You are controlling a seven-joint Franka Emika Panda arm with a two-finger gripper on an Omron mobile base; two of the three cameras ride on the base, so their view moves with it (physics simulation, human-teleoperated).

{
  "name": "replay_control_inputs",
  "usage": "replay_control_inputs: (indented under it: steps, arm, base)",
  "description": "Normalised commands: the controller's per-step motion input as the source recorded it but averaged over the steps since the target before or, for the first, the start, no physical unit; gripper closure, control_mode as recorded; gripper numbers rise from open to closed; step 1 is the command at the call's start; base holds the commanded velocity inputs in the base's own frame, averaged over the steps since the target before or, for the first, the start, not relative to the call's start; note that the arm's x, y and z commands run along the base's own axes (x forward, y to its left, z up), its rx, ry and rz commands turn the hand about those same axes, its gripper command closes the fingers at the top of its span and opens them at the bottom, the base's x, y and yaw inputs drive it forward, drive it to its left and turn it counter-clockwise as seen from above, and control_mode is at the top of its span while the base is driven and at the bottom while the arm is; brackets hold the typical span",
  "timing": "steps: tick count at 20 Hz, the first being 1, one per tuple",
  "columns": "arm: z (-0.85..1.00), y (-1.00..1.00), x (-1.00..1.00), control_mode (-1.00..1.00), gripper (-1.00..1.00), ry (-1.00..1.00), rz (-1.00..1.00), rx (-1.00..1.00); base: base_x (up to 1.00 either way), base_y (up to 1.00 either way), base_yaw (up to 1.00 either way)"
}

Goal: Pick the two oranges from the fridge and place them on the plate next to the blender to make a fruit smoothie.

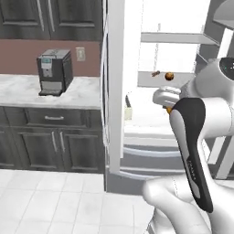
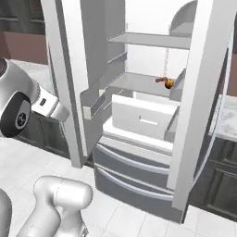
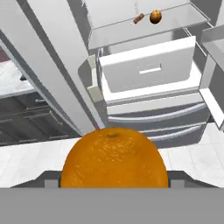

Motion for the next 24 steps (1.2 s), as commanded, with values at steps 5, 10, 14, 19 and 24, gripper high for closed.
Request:
replay_control_inputs:
  steps: [5, 10, 14, 19, 24]
  arm:
    - [0.00, 0.00, 0.00, 1.00, 1.00, 0.00, 0.00, 0.00]
    - [0.00, 0.00, 0.00, 1.00, 1.00, 0.00, 0.00, 0.00]
    - [0.00, 0.00, 0.00, 1.00, 1.00, 0.00, 0.00, 0.00]
    - [0.00, 0.00, 0.00, 1.00, 1.00, 0.00, 0.00, 0.00]
    - [0.00, 0.00, 0.00, 1.00, 1.00, 0.00, 0.00, 0.00]
  base:
    - [-0.57, 0.27, 0.82]
    - [-0.17, 0.28, 0.99]
    - [0.00, 0.21, 0.98]
    - [0.00, 0.11, 0.94]
    - [0.00, 0.18, 0.93]
